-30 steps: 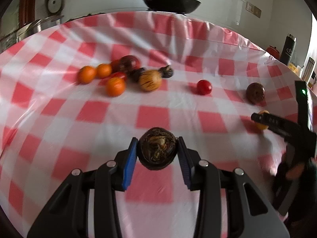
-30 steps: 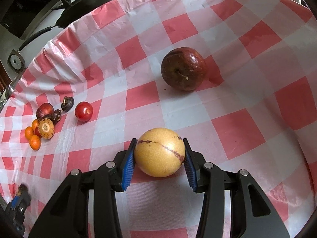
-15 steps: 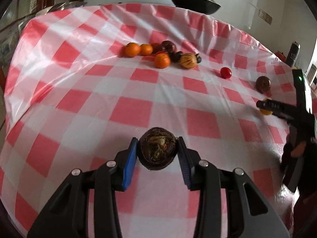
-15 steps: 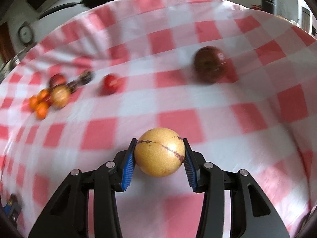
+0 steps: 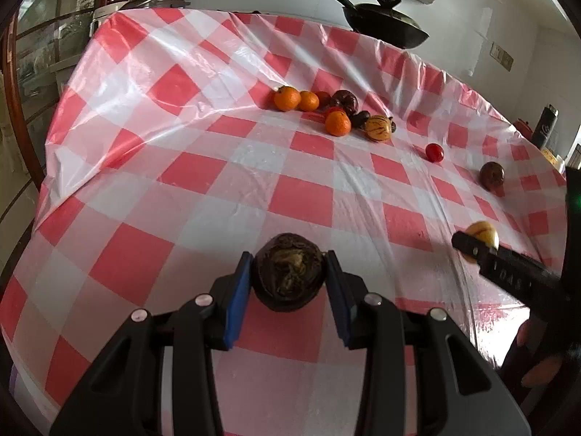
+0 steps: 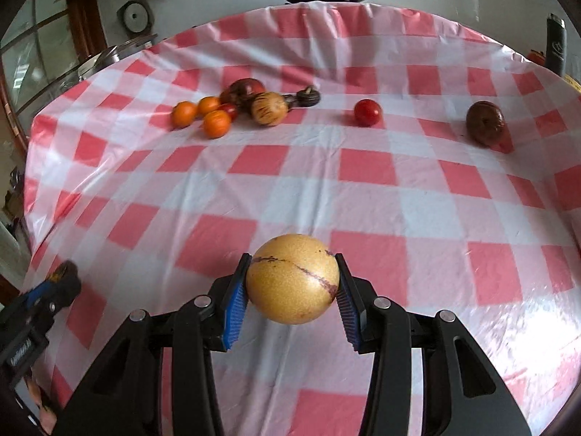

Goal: Organize fruits
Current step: 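Carry both held fruits to the white box and open both tools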

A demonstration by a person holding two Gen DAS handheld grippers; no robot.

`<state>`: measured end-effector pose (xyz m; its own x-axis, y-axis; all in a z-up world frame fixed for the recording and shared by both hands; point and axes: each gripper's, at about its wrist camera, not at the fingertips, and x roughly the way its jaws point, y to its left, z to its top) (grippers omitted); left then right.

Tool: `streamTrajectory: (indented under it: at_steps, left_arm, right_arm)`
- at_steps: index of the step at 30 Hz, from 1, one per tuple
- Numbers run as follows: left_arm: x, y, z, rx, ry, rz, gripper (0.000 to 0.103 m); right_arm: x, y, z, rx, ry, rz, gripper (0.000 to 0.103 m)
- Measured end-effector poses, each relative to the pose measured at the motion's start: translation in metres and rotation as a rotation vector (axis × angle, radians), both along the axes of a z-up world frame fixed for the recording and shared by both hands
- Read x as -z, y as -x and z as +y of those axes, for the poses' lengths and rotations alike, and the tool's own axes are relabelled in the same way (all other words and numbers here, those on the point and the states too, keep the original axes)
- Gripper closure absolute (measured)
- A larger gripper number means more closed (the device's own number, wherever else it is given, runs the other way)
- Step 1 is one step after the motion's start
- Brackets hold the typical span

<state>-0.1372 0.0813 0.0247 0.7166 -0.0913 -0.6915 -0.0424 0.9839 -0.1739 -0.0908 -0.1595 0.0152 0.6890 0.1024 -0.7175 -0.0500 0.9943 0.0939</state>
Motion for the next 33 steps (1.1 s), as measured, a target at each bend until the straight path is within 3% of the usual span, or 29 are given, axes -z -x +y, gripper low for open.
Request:
streamTrajectory:
  at_steps: [14, 25, 33]
  left_arm:
    - [-0.016, 0.058, 0.04, -0.024, -0.094, -0.046, 0.063]
    - [-0.015, 0.161, 0.121, -0.176, -0.101, -0.038, 0.063]
    - [0.031, 0.222, 0.174, -0.327, -0.079, 0.094, 0.062]
  right_arm:
    - [-0.015, 0.043, 0.056, -0.152, 0.063, -0.031, 0.059]
    - [-0.023, 0.11, 0.17, -0.547, 0.089, -0.044, 0.058]
    - [-0.003, 0.181, 0.266, -0.935, 0.15, -0.013, 0.058]
